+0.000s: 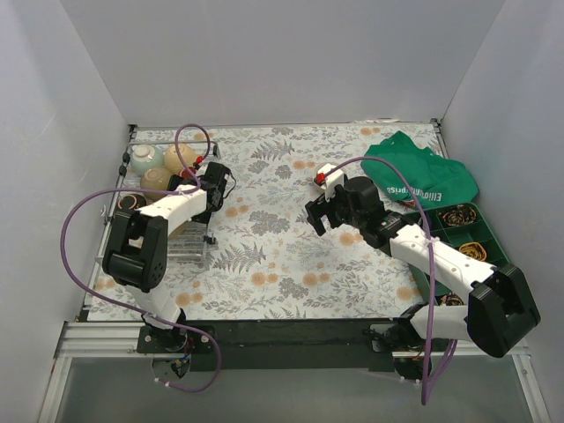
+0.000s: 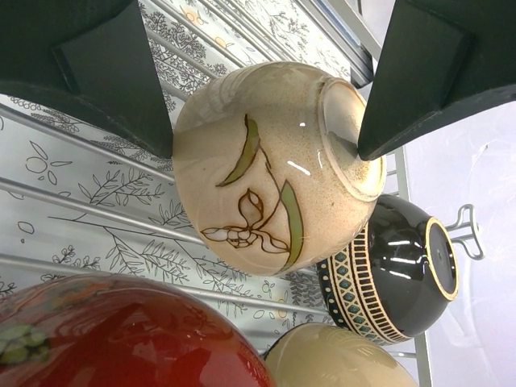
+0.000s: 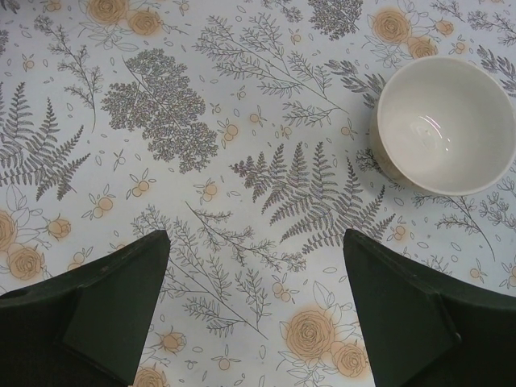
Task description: Unload the bowls from the dish rack
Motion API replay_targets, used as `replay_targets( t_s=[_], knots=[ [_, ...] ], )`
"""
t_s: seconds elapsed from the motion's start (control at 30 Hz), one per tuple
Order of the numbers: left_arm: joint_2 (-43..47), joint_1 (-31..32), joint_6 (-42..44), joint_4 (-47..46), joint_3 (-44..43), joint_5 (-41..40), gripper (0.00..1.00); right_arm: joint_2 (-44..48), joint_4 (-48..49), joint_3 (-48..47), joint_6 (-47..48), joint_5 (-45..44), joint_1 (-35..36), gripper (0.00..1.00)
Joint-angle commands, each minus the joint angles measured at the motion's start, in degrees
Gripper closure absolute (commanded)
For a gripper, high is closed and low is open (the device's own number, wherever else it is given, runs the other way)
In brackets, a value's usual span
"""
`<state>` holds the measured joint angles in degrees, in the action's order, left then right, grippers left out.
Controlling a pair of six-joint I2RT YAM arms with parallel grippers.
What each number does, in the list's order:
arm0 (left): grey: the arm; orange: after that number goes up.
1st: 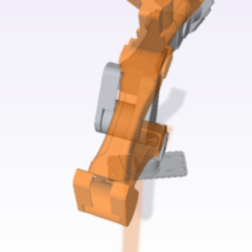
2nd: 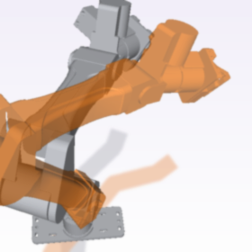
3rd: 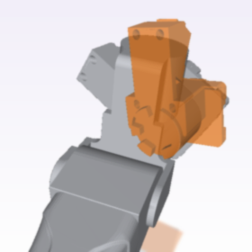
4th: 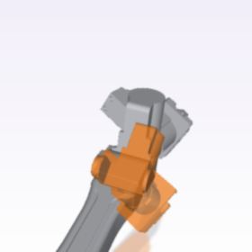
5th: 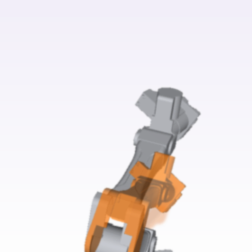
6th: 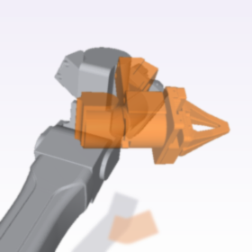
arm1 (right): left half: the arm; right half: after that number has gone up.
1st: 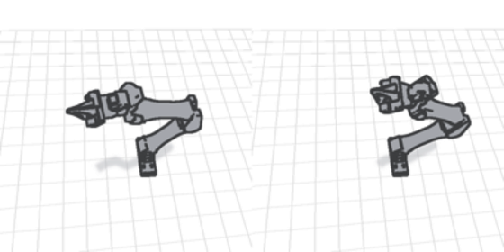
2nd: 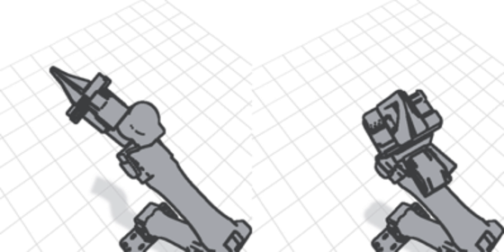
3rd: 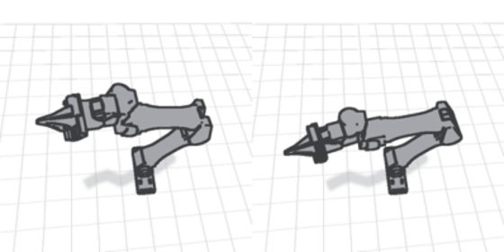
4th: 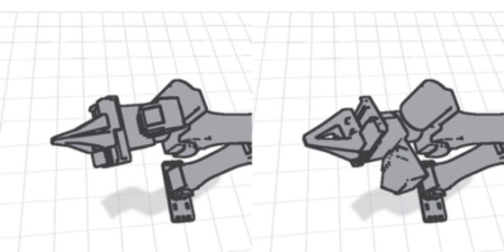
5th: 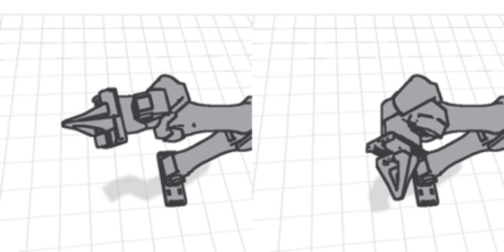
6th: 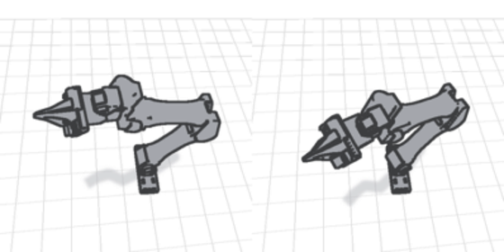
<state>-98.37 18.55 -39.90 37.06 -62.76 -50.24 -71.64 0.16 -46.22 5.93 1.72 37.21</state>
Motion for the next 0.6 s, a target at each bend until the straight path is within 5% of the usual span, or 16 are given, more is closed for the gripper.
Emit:
replay_targets(
  t_s=[0.0,0.27,0.57],
  knots=[
    [-3.3,-0.2,-2.3,0.5,1.0,1.3,0.02,-0.3,2.4,-1.2,-0.7,0.5,0.2,0.03],
    [1.2,0.5,-2.6,-0.1,0.5,0.7,0.29,0.0,2.4,-1.2,-0.7,0.7,0.2,0.03],
    [7.5,0.9,-3.3,-1.4,-1.1,1.1,0.47,0.4,2.4,-1.3,-0.7,2.0,0.1,0.04]
  ],
)
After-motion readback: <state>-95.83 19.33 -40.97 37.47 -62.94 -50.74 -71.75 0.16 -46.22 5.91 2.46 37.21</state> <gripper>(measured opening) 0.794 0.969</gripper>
